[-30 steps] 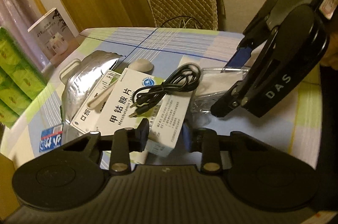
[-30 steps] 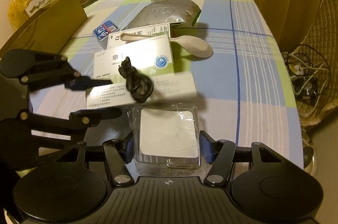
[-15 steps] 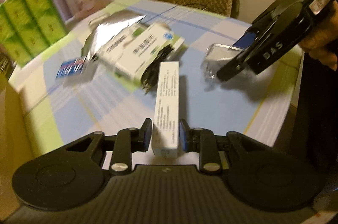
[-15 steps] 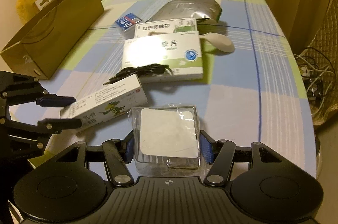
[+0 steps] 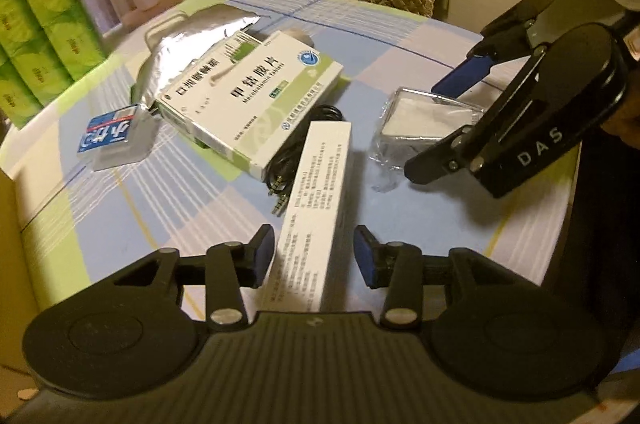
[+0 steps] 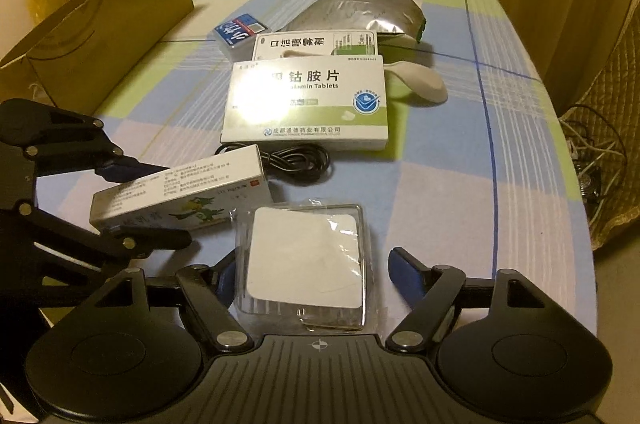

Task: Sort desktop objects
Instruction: 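Carry the white box with the left gripper while the right gripper carries the pad toward the cardboard box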

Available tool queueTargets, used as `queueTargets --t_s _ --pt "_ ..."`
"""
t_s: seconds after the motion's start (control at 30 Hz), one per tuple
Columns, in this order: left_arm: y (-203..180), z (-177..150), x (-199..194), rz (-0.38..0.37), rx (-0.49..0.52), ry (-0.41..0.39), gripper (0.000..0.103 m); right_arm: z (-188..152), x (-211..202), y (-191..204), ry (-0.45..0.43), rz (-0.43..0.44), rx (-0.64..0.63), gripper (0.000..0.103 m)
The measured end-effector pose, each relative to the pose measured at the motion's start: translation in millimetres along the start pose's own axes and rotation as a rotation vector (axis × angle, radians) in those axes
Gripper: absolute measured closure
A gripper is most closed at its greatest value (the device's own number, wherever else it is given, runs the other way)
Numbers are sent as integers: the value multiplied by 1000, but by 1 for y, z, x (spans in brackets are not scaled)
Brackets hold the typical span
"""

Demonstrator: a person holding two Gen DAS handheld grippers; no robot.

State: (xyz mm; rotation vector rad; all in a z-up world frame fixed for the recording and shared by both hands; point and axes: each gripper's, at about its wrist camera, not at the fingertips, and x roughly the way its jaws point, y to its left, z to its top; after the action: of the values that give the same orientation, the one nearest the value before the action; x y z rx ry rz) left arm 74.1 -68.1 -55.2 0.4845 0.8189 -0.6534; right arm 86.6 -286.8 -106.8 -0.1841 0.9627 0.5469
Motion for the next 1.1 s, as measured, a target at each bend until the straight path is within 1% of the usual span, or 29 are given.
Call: queueTargets --t_s 0.03,0.1,0.13,0.17,0.3,0.43,0.67,0.83,0.97,1.1 --pt "0 0 1 0 -3 3 73 -1 1 -1 2 3 2 30" --pt "1 0 2 -8 -8 3 76 -2 2 0 6 6 -3 31" --pt "1 1 2 -10 -8 4 77 -2 3 1 5 7 -11 37" --pt "0 1 1 -11 -5 5 79 -2 2 2 2 5 -19 46" --pt "-5 1 0 4 1 6 81 -1 1 2 -1 -1 -15 47" --pt "-7 -1 -5 4 -19 0 81 -2 -6 1 -20 -17 0 47" --pt "-8 -2 -22 12 -26 -17 81 -1 -26 1 -64 -33 25 48" --pt "-3 -2 -40 26 -57 -44 81 2 -37 6 -82 -33 33 48" --pt "4 1 -57 51 -88 -71 81 10 -48 15 -105 -27 20 48" --pt "16 5 -78 87 -127 -103 81 27 -59 29 -142 -9 0 48"
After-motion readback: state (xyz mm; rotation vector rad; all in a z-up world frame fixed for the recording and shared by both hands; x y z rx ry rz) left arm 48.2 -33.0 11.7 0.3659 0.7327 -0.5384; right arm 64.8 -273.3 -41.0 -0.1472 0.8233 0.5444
